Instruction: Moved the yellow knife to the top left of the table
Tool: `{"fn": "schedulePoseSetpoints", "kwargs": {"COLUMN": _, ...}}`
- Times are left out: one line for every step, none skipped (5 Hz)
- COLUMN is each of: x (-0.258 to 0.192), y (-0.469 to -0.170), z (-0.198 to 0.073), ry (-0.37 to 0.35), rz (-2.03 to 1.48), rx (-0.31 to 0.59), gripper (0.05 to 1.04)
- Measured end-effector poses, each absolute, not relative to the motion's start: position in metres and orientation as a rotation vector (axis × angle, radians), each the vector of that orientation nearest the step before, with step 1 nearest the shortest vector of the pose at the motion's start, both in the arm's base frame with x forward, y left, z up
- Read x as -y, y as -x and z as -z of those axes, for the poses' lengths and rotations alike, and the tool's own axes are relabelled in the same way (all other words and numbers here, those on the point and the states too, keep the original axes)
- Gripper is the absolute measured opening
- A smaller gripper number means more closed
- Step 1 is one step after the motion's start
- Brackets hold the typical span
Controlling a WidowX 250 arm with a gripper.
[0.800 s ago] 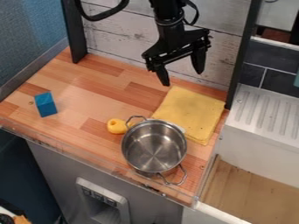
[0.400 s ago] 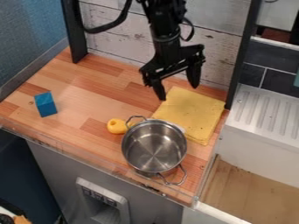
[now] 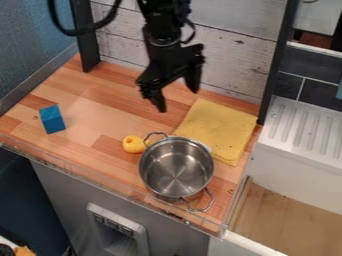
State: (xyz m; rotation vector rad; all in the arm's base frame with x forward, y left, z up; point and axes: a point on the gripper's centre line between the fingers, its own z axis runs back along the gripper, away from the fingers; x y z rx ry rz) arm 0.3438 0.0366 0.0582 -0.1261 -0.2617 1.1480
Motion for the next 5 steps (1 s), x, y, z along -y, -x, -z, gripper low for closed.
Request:
{"fn": "schedulePoseSetpoints", "kwargs": {"x": -0.049, "y": -0.329, "z": -0.055, "ry": 0.042, "rz": -1.321, "rx": 0.287, "gripper": 0.999}}
{"fn": "schedulePoseSetpoints", "kwargs": {"x": -0.057, "y": -0.314, "z": -0.05, "ry": 0.03, "rz": -1.484, "rx": 0.284, "gripper": 0.999}}
{"fn": "schedulePoseSetpoints", "kwargs": {"x": -0.064, "y": -0.308, "z": -0.045, "ry": 0.025, "rz": -1.538, "rx": 0.274, "gripper": 0.999}}
{"fn": "schedulePoseSetpoints", "kwargs": {"x": -0.069, "y": -0.3, "z": -0.033, "ry": -0.021, "rz": -1.591, "rx": 0.223, "gripper": 0.999}}
{"fn": "schedulePoseSetpoints", "kwargs": {"x": -0.071, "y": -0.296, "z": -0.018, "ry": -0.059, "rz": -1.624, "rx": 0.191, "gripper": 0.999}}
